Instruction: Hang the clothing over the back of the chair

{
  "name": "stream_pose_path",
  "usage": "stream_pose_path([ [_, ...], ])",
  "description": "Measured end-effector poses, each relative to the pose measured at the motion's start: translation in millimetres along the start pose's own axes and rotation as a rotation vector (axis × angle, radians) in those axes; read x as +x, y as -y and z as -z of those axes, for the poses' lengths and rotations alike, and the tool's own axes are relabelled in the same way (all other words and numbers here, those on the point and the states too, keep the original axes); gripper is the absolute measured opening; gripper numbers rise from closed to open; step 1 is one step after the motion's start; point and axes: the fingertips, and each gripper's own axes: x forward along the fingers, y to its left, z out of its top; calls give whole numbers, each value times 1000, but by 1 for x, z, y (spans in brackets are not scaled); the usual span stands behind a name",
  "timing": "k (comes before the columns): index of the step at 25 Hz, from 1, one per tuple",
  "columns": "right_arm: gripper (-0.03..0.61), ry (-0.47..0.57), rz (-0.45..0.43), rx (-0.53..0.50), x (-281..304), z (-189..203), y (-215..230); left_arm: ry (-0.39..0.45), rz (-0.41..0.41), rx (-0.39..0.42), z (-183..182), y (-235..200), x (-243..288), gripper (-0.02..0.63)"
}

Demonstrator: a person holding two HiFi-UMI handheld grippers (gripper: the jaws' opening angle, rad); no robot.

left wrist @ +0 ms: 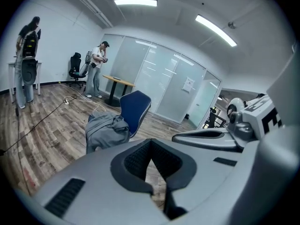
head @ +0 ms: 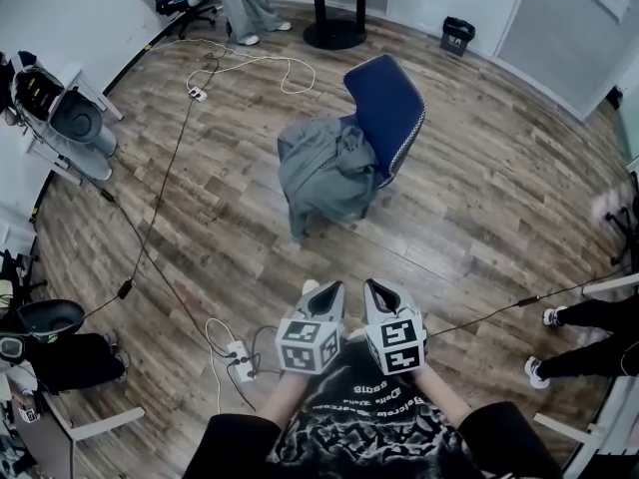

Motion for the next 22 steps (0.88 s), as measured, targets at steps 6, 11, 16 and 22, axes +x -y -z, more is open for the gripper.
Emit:
stream_pose_path([
  [6,5,24,20,-2,21,-24,4,-9,2,7,-21,-22,17,9],
  [11,5,16,32,12,46,-44,7,-14,17,1,-44,-45,30,9],
  [16,5,-4,47,14,74,-62,17,-17,59,6,-68,-58,54,9],
  [22,5,3,75,25,109,-94,22,-28,85,6,-97,-90,79,9],
])
